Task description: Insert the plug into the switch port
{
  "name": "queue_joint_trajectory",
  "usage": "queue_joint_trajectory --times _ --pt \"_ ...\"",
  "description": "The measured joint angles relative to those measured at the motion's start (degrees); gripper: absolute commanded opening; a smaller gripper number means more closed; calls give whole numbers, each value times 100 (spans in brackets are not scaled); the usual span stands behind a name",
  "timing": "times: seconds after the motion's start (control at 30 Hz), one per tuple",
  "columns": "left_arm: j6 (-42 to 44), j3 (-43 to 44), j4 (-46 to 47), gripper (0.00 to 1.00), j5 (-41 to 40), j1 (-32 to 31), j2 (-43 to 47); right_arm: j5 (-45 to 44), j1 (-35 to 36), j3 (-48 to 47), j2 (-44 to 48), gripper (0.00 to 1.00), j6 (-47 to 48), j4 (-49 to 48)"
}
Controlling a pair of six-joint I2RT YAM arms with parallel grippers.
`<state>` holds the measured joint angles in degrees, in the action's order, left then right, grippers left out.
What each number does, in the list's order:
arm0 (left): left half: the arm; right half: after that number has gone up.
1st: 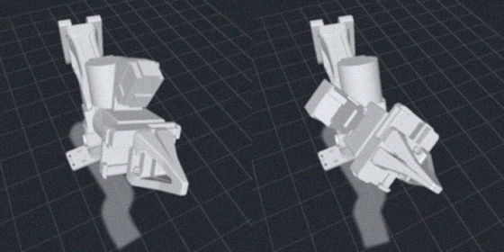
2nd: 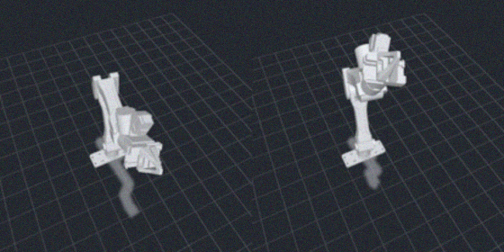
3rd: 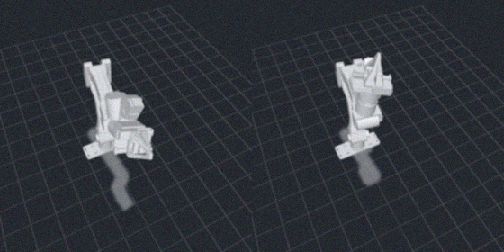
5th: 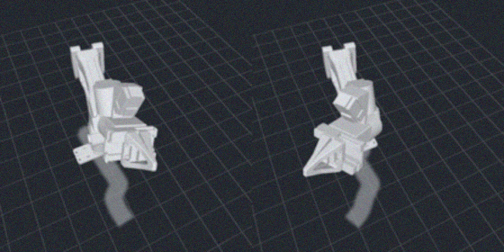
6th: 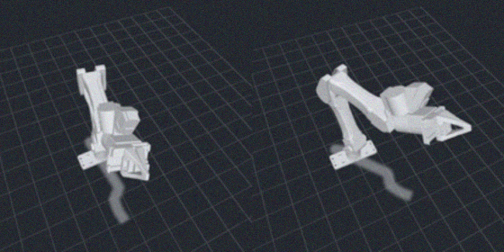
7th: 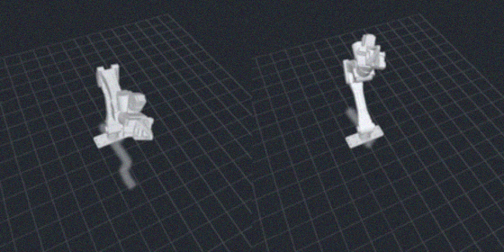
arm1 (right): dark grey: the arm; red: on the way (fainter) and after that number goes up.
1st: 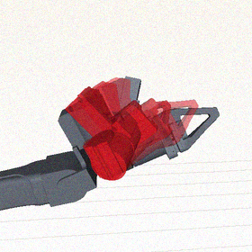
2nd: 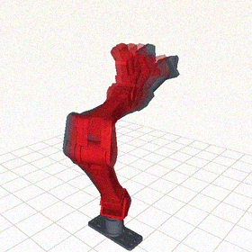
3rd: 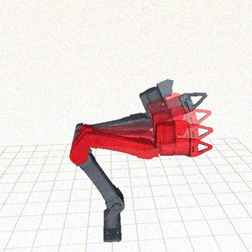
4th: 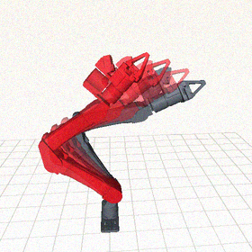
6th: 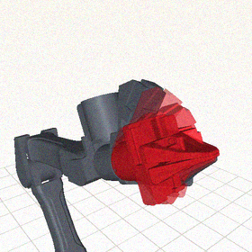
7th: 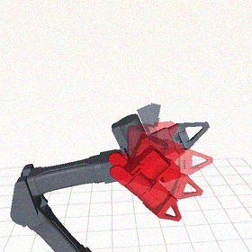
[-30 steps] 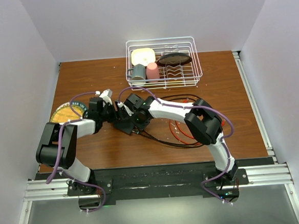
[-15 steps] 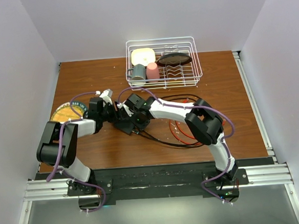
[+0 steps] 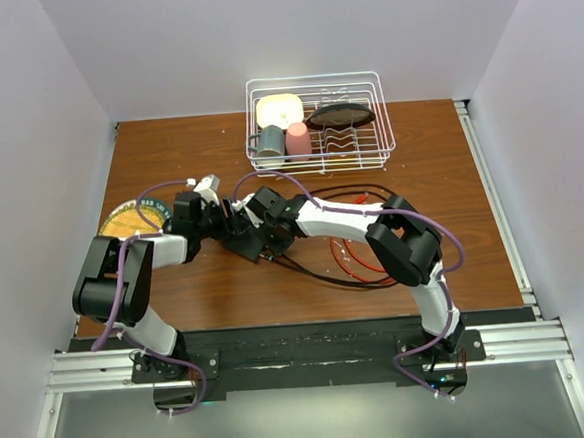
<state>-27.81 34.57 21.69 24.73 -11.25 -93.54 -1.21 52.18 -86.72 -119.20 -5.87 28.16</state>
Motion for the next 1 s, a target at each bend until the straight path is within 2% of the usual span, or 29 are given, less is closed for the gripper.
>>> queue_joint_trajectory --times 0.47,1.0 --pt "151 26 234 44 -291 -295 -96 -11 -46 0 0 0 11 -4" --pt "216 28 291 46 -400 -433 -109 424 -149 -118 -44 0 339 195"
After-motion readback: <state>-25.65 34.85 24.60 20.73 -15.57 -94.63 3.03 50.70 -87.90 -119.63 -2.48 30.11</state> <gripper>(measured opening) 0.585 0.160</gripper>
